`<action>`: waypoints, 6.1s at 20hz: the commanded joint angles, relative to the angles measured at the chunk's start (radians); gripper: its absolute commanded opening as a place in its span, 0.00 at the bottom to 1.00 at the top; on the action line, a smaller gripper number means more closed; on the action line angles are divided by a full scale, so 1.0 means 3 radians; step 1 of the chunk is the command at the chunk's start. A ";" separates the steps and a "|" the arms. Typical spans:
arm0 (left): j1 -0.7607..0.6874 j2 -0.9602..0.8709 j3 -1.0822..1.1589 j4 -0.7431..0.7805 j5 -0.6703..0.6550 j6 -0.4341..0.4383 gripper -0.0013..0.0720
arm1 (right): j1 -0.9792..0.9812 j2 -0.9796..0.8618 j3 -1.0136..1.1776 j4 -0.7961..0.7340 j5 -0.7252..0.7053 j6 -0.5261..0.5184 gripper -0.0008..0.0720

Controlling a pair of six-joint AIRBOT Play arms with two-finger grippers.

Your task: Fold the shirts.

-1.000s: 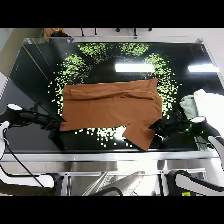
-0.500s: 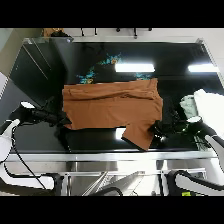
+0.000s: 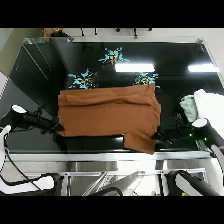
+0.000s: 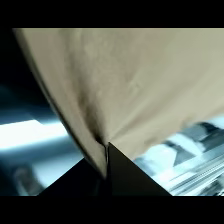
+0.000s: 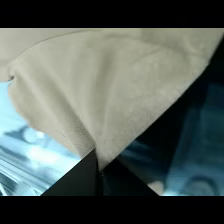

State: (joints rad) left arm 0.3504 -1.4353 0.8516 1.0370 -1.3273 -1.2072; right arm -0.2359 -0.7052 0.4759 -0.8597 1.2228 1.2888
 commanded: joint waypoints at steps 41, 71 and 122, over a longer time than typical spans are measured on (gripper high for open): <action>-0.0767 -0.1615 0.3995 0.0455 -0.0949 -0.0871 0.96 | -0.0201 -0.2150 0.1685 0.1071 -0.0533 -0.1738 0.97; -0.3723 -0.2541 0.4007 -0.0493 0.1432 -0.0726 0.04 | -0.0242 -0.1626 0.4045 0.0769 0.1217 -0.0785 0.04; -0.0861 0.1151 0.2281 -0.1626 -0.0401 -0.0015 0.04 | 0.1082 -0.3066 0.3909 0.1864 0.0131 -0.0810 0.05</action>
State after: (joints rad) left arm 0.0914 -1.0904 1.5360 0.5476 -1.4513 -1.2106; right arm 0.0914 -1.6501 1.6054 -0.4625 1.2049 1.1217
